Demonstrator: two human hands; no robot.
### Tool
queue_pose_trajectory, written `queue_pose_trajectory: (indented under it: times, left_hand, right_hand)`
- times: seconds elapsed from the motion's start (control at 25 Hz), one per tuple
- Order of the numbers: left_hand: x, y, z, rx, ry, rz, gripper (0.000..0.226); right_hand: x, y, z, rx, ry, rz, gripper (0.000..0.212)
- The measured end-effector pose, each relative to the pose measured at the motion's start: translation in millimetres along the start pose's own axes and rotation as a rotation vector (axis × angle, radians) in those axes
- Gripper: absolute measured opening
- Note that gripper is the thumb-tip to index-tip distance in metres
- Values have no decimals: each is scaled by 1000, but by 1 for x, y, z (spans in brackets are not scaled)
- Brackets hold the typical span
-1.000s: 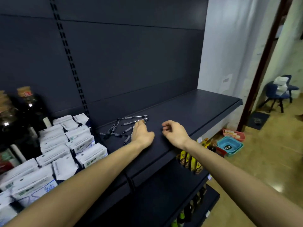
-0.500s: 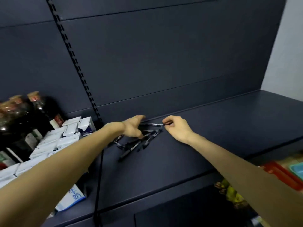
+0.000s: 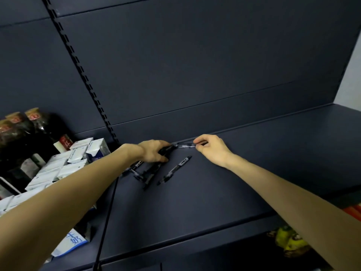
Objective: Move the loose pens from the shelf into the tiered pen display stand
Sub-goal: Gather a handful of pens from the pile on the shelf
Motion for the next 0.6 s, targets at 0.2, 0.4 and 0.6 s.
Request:
queue_pose_trajectory:
  times: [0.2,0.4,0.6]
  left_hand:
    - [5,-4,10,131,77,19,56]
    - [6,-3,0,140,-6,-13,85]
    - [-6,4,-15,23,-72,-108,68]
  right_hand:
    - [3,1,0,0,12,20,20]
    - [8,-3,1,39,38,85,19]
    - [7,-3,3,70,50,122,19]
Point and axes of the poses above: each hand's wrist, its own z-axis towards the middle knuckle, its own y-axis out of the palm, x = y × z, the point moved 8 cm from there along z, towards the middle knuckle, and after that the axes turned 3 degrees about z, right-handed, at the moved point
